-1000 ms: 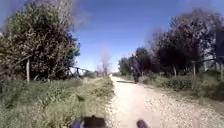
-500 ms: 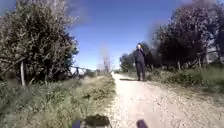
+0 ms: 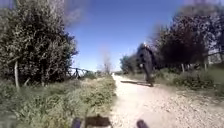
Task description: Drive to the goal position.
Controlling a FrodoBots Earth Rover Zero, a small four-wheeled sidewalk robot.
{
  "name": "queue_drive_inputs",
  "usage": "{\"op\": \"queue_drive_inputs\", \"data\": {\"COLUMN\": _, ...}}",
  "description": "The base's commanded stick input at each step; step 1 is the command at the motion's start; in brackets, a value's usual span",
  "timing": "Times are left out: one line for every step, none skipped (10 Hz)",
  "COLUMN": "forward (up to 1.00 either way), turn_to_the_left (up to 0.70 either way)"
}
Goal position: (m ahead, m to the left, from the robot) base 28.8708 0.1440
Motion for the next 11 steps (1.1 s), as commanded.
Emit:
{"op": "queue_drive_inputs", "data": {"forward": 0.5, "turn_to_the_left": 0.0}}
{"op": "queue_drive_inputs", "data": {"forward": 0.5, "turn_to_the_left": 0.0}}
{"op": "queue_drive_inputs", "data": {"forward": 0.5, "turn_to_the_left": 0.0}}
{"op": "queue_drive_inputs", "data": {"forward": 0.5, "turn_to_the_left": 0.0}}
{"op": "queue_drive_inputs", "data": {"forward": 0.5, "turn_to_the_left": 0.0}}
{"op": "queue_drive_inputs", "data": {"forward": 0.5, "turn_to_the_left": 0.0}}
{"op": "queue_drive_inputs", "data": {"forward": 0.5, "turn_to_the_left": 0.0}}
{"op": "queue_drive_inputs", "data": {"forward": 0.5, "turn_to_the_left": 0.0}}
{"op": "queue_drive_inputs", "data": {"forward": 0.5, "turn_to_the_left": 0.0}}
{"op": "queue_drive_inputs", "data": {"forward": 0.5, "turn_to_the_left": 0.0}}
{"op": "queue_drive_inputs", "data": {"forward": 0.5, "turn_to_the_left": 0.0}}
